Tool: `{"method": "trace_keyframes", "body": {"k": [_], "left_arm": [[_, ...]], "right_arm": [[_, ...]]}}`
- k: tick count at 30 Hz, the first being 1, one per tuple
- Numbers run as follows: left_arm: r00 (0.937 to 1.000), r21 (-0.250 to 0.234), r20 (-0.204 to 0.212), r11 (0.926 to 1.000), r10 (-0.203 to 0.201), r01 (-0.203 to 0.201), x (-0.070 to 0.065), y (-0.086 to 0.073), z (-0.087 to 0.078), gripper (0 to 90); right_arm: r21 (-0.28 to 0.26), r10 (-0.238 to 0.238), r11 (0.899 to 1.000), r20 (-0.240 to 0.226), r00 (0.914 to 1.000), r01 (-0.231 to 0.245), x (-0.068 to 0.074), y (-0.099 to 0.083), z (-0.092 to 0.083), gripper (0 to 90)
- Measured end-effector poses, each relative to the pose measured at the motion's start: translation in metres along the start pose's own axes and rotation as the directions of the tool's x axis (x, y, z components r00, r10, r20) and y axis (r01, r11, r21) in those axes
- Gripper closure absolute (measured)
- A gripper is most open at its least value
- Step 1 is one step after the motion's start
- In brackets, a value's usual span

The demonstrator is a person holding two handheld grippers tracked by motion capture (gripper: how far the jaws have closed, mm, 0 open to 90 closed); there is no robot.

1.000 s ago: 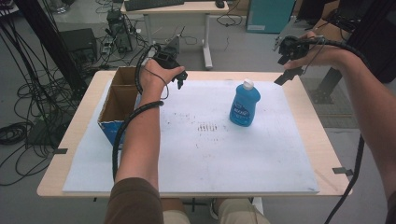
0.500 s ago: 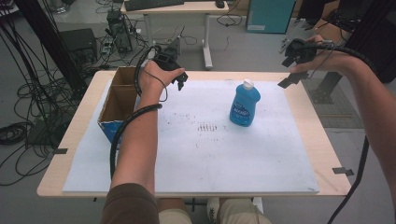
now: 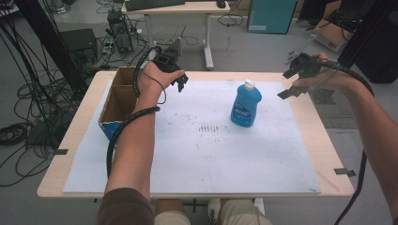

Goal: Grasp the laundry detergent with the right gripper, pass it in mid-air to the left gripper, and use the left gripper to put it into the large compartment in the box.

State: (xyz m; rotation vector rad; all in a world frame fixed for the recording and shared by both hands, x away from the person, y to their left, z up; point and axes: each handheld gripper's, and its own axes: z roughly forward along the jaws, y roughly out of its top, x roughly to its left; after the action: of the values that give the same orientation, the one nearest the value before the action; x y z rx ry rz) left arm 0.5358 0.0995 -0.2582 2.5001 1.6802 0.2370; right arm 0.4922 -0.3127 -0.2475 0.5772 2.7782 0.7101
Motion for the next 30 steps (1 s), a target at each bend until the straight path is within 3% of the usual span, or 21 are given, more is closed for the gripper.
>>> {"method": "trace_keyframes", "body": {"k": [6, 9, 14, 20, 30], "left_arm": [[1.0000, 0.003, 0.004, 1.0000, 0.000, 0.000, 0.001, -0.001, 0.002, 5.7], [1.0000, 0.008, 0.002, 0.9999, 0.006, -0.006, 0.001, -0.001, 0.005, 5.7], [0.9999, 0.014, 0.002, 0.9998, 0.010, -0.010, 0.000, 0.000, 0.008, 5.7], [0.9999, 0.016, 0.002, 0.9997, 0.016, -0.016, -0.002, 0.001, 0.009, 5.7], [0.9998, 0.025, 0.001, 0.9995, 0.020, -0.020, -0.003, 0.002, 0.013, 5.7]], "right_arm": [[-0.014, 0.013, 1.000, -0.004, 0.9999, -0.013, 0.005, -0.005, 0.015, 4.4], [-0.047, 0.024, 0.999, -0.026, 0.9994, -0.026, 0.008, -0.008, 0.023, 4.6], [-0.068, 0.028, 0.997, -0.042, 0.9987, -0.031, 0.012, -0.016, 0.044, 4.7], [-0.079, 0.031, 0.996, -0.036, 0.9989, -0.034, 0.017, -0.022, 0.059, 4.8], [-0.163, 0.047, 0.985, -0.051, 0.9976, -0.055, 0.023, -0.028, 0.082, 4.6]]}}
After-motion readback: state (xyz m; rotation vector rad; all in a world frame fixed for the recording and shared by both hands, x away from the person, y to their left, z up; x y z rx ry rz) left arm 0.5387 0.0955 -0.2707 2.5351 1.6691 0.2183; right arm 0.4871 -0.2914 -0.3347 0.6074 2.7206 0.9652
